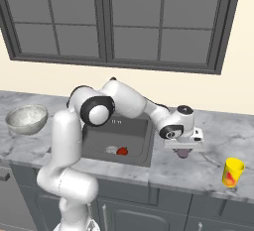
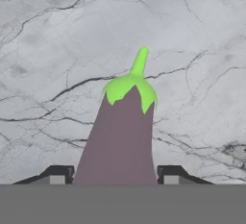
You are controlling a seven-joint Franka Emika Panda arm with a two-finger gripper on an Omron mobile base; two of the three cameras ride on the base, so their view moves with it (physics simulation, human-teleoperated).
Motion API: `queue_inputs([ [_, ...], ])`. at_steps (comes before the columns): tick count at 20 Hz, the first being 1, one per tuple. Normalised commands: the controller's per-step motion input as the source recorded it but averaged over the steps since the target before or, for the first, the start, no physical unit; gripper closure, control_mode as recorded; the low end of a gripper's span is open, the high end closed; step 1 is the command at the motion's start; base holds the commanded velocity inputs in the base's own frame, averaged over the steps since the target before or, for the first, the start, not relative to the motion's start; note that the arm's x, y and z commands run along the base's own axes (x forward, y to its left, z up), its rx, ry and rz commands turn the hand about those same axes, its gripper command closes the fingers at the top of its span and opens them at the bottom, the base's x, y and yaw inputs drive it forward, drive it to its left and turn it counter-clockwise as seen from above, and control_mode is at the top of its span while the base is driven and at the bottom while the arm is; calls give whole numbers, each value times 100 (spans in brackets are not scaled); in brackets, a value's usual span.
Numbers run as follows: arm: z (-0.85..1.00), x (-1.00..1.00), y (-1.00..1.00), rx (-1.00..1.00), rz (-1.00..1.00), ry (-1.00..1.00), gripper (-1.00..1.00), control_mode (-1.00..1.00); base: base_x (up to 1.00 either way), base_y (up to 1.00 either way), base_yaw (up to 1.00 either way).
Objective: Remove the eggplant and bell pepper from the sink. Then move the bowl and cup from the counter to the sink for washing.
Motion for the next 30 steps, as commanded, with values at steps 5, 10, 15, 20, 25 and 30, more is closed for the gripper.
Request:
queue_inputs([
  [5,-27,20,-13,0,0,10,-100,-100,0,0,0],
  [10,-17,3,-6,0,0,7,-100,-100,0,0,0],
  [15,-7,0,-2,3,0,5,-100,-100,0,0,0],
  [20,5,-8,0,7,0,0,-100,-100,0,0,0],
  [25,26,-12,12,5,0,0,-100,-100,0,0,0],
  [30,28,-12,20,0,0,-1,-100,-100,0,0,0],
])
